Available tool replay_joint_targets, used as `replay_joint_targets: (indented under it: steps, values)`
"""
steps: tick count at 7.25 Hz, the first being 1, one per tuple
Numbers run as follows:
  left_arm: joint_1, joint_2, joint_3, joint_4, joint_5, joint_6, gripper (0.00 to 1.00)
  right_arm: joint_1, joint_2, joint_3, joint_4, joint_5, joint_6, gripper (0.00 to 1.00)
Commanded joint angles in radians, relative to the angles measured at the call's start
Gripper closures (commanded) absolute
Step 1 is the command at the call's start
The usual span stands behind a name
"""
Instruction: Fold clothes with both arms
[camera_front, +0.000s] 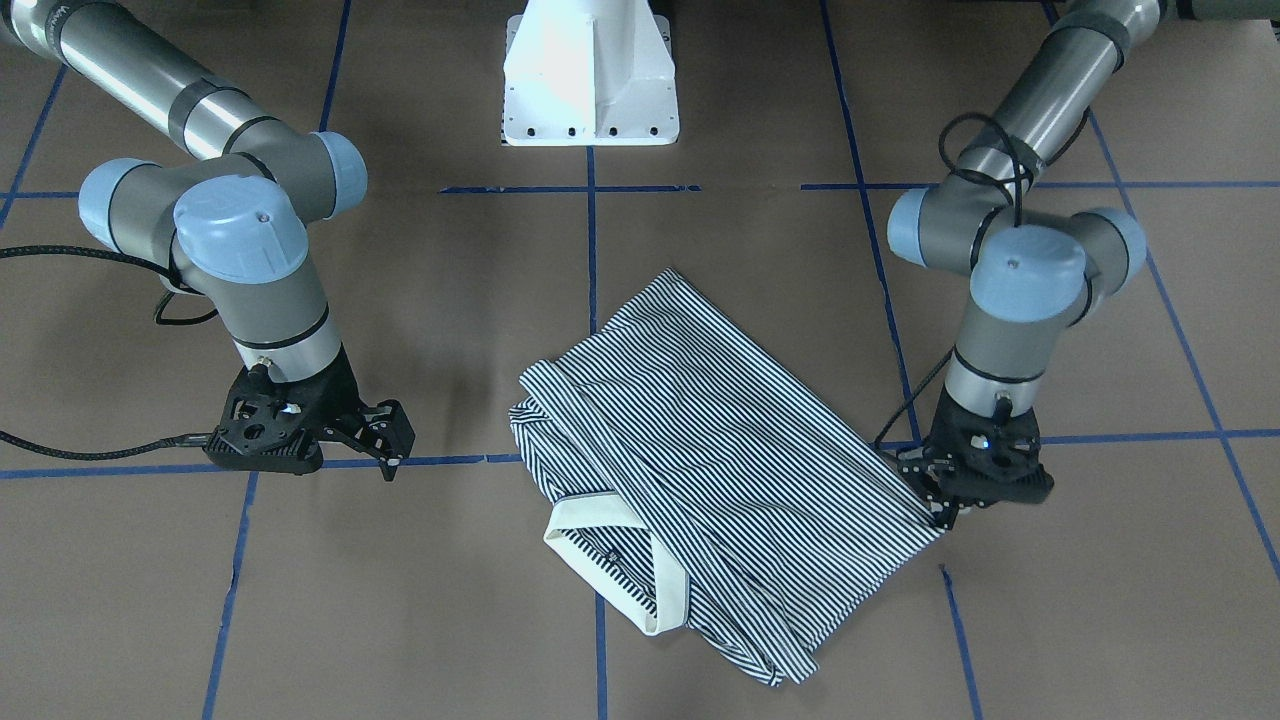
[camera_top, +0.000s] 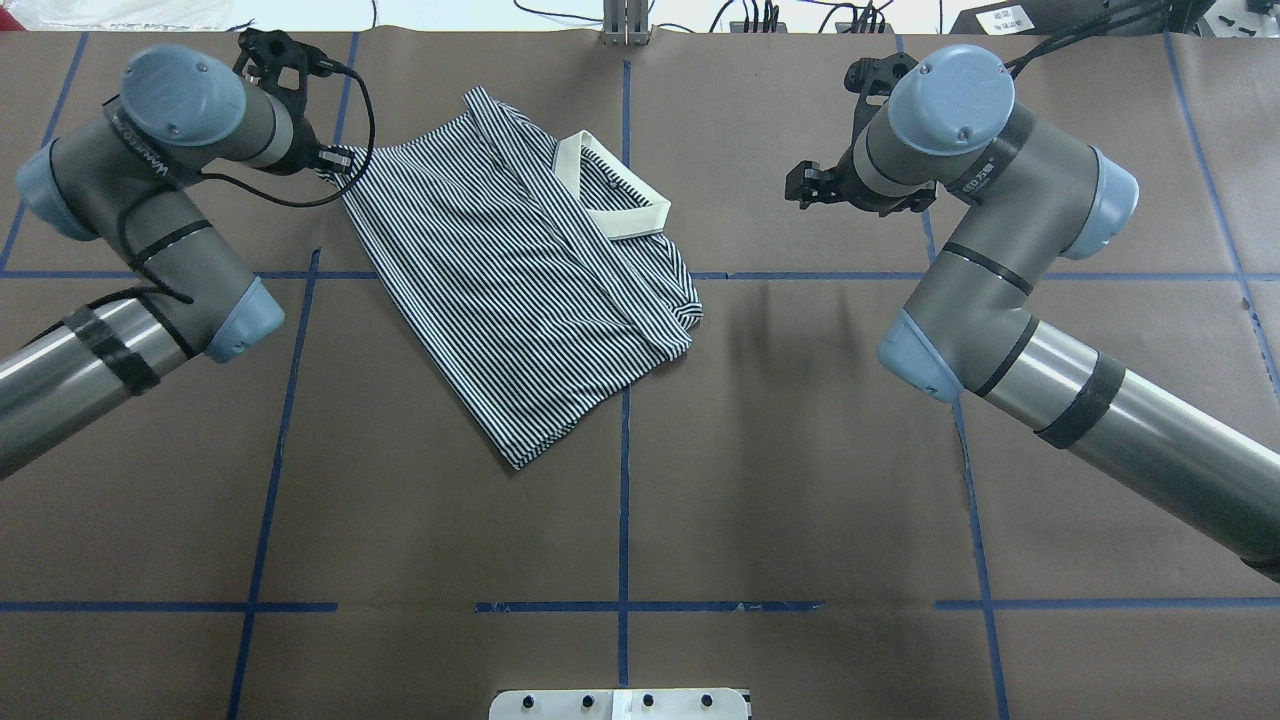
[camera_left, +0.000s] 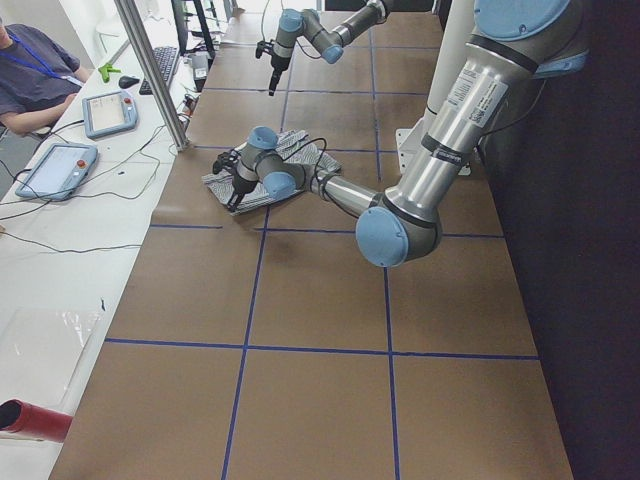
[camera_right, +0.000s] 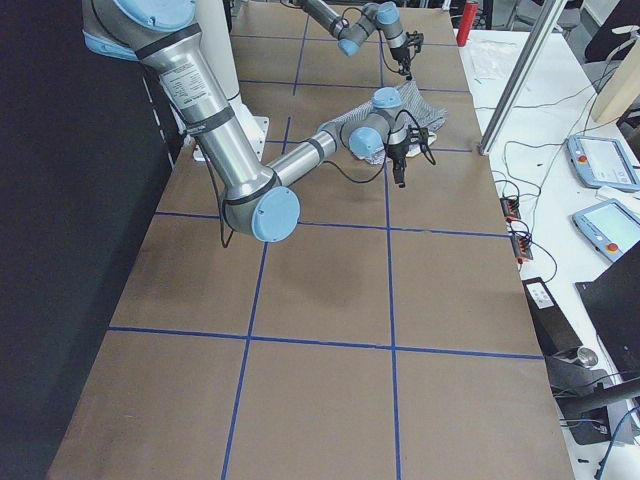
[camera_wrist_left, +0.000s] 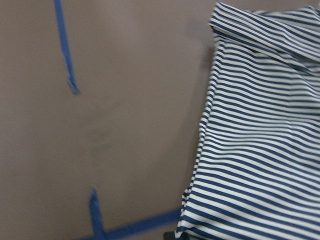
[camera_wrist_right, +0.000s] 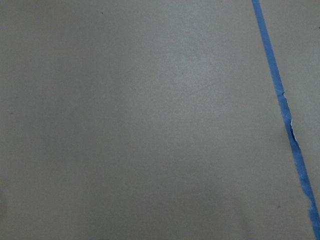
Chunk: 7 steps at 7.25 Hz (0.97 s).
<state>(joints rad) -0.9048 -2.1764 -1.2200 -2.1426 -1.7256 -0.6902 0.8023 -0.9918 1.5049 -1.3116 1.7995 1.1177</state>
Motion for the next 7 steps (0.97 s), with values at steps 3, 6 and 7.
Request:
replay_joint_targets:
  steps: [3,6,7]
  values:
    - [-0.031,-0.232,0.420,-0.208,0.046,0.008,1.00,0.003,0.008,0.000,0.000,0.000,0.002,0.00]
    - [-0.074,-0.224,0.389,-0.226,-0.026,0.130,0.00,-0.015,0.111,-0.067,-0.003,-0.008,0.150,0.01]
    - [-0.089,-0.197,0.352,-0.227,-0.101,0.150,0.00,-0.041,0.210,-0.159,0.003,-0.052,0.256,0.09]
